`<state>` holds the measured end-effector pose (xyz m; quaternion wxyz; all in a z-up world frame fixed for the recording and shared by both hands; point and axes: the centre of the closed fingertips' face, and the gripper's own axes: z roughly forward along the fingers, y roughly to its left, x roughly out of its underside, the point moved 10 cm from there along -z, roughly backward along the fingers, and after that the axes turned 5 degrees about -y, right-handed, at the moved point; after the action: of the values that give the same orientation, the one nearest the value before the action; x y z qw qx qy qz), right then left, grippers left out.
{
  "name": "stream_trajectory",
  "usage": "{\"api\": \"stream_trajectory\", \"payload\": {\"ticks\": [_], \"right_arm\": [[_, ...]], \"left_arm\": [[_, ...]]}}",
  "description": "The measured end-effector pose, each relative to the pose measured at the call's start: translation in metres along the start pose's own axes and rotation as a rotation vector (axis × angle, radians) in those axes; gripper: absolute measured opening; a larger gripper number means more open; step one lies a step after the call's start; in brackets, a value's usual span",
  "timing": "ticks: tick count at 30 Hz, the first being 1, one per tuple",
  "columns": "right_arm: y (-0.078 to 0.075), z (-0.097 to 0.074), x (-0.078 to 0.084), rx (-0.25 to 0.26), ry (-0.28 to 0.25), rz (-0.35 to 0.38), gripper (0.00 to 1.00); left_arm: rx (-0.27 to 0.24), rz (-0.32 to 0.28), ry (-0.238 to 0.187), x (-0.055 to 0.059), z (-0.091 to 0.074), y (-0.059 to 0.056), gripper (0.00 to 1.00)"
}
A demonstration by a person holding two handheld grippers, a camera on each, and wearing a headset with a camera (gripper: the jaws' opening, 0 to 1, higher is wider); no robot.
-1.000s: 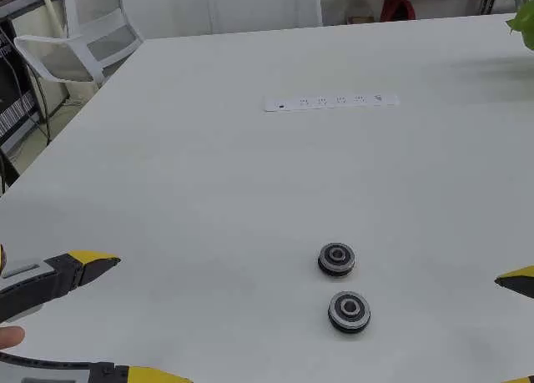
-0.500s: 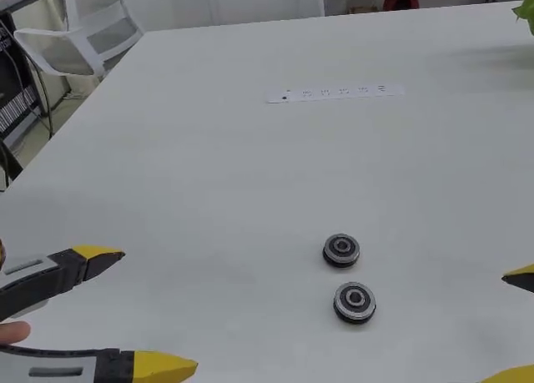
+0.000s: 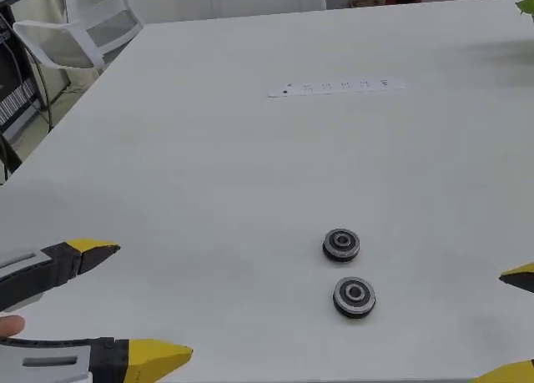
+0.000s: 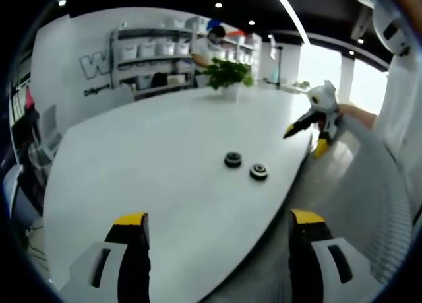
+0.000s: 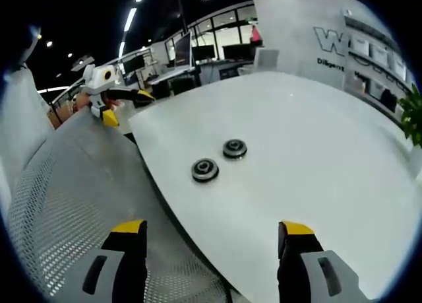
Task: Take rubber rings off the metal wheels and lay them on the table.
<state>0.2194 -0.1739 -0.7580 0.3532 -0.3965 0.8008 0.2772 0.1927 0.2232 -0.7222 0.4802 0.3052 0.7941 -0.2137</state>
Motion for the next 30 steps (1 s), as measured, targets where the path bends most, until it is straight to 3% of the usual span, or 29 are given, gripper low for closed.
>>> {"api": "stream_trajectory", "payload": {"ticks": [22, 30], "right_arm": [[-0.001, -0.001, 0.002, 0.002, -0.01, 0.011, 0.75], [-0.004, 0.0, 0.005, -0.001, -0.008, 0.017, 0.74]], "left_arm": [[0.012, 0.004, -0.028, -0.005, 0.001, -0.004, 0.86], [0.03, 0.01, -0.049, -0.017, 0.002, -0.008, 0.85]]}}
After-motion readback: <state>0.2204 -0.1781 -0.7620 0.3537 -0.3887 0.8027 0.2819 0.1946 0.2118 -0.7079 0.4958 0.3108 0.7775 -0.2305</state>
